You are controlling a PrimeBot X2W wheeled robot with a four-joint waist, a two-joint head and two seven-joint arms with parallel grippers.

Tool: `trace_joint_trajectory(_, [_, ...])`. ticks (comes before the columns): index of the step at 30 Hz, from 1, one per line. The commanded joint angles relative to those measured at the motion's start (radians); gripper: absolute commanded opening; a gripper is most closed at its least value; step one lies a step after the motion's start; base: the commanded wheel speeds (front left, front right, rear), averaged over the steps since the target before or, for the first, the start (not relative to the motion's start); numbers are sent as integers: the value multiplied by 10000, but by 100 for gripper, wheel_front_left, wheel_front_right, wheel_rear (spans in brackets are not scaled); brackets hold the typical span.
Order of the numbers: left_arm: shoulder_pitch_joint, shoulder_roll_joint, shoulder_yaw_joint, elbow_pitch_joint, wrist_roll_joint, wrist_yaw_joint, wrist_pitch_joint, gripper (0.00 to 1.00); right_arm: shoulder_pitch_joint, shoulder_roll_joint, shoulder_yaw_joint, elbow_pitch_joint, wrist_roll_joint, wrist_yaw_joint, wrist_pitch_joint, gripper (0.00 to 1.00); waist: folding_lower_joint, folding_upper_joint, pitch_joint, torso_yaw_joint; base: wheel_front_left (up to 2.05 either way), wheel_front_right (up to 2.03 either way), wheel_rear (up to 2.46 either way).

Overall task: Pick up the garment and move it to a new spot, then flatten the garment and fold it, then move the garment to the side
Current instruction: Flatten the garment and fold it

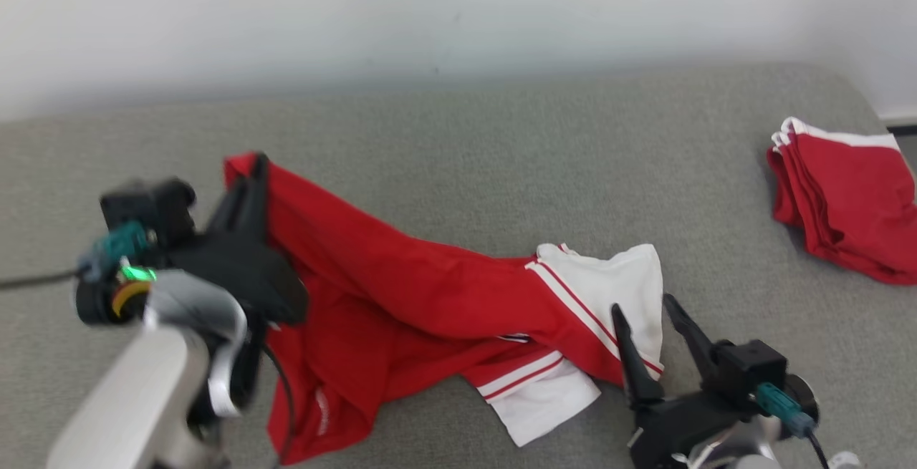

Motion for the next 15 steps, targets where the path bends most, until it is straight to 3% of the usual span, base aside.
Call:
trace_joint_trajectory(1, [-669,76,-1,1217,267,-364,-386,0,-204,-27,180,-21,-51,-25,23,100,0,0,506,-313,0,0,0])
trace_joint_trajectory(2, [-969,90,-21,1860,366,-540,-568,0,-287,-47,275,-22,-48,-25,33,100,0,0,617,-398,0,0,0])
trace_joint_trajectory(3, [-1264,74,-10,2507,472,-642,-755,100,-366,-60,332,-10,-28,-25,24,100,0,0,704,-466,0,0,0])
trace_joint_trajectory(8, [-2251,144,-43,5132,838,-1002,-1398,100,-543,-120,489,56,90,-25,-45,100,0,0,962,-683,0,0,0])
trace_joint_trajectory(15, [-2094,-141,145,6284,332,-1400,-1596,100,-384,-168,255,107,19,-25,-46,100,0,0,828,-421,0,0,0])
